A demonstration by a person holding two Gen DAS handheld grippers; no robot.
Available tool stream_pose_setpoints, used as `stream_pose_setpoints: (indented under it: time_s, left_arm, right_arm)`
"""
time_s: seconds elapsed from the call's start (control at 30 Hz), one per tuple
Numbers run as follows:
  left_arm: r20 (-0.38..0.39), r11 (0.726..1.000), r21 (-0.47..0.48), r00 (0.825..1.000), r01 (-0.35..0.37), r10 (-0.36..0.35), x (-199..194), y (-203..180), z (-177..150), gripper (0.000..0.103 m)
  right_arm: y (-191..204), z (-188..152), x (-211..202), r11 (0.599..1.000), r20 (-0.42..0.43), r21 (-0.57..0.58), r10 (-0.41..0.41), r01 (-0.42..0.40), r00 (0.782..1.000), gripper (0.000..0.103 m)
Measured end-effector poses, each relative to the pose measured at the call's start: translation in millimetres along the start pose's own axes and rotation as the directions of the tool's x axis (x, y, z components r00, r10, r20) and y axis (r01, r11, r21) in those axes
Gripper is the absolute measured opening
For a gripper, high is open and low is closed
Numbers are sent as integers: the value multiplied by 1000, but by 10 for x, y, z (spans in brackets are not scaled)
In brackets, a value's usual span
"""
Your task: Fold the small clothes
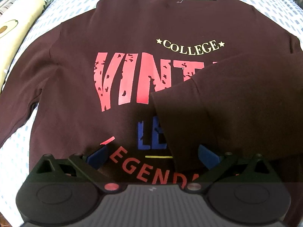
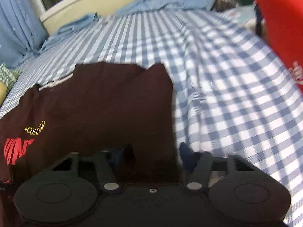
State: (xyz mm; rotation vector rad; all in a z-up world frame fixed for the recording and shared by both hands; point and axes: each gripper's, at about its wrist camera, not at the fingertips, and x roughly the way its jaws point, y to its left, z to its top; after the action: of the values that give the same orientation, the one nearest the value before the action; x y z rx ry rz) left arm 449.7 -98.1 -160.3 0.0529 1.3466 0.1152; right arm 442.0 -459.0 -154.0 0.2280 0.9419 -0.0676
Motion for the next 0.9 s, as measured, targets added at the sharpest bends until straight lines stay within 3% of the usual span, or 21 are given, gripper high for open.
stream_pose_setpoints:
  time_s: [0.03,0.07,0.17,0.23,0.33,0.5,0.6,0.67,0.7,0.73,0.8,0.87,0.9]
  left_arm:
    - [0,1000,2,1000,0,0,-2,0,2,103]
    - [0,1000,4,1000,-1,1,-6,0,5,103]
    - [-1,1000,27,1000,-7,7,-32,-8,5,102]
    - [16,998,59,1000,-11,10,-72,-64,2,102]
    - [33,992,123,999,-27,23,-68,-186,-36,102]
    - [35,990,135,999,-33,28,-108,-178,-58,102]
    - [49,994,107,999,-24,18,-182,-14,-86,102]
    - [63,997,79,998,-13,8,-248,148,-119,102]
    - [70,998,63,998,-5,1,-286,250,-134,102]
    - [77,999,46,997,1,-5,-321,355,-160,102]
    - [92,1000,10,996,2,-3,-378,594,-230,102]
    - [106,999,-37,994,-14,17,-425,868,-329,102]
    - [110,998,-64,993,-23,30,-436,1025,-375,102]
  right_arm:
    - [-13,-31,-6,1000,-10,0,-1,1,1000,50]
    - [8,-42,-29,1000,-13,-4,-7,7,1000,37]
    - [37,-36,-114,999,-24,-16,-33,33,999,15]
    - [83,-20,-195,994,-19,-55,-92,91,996,8]
    - [141,-2,-247,982,1,-95,-165,165,986,6]
    - [101,-62,-161,982,-21,-69,-177,176,984,7]
    - [103,-50,-218,984,-15,-54,-172,171,985,19]
    - [126,-73,-285,982,-10,-55,-179,179,984,49]
    - [147,-87,-312,981,-9,-56,-186,185,982,56]
    - [167,-114,-353,981,-7,-50,-188,187,982,62]
    - [230,-182,-442,982,-11,-29,-188,187,982,64]
    - [355,-275,-550,981,2,-28,-190,190,982,82]
    - [432,-324,-605,981,15,-33,-188,189,982,86]
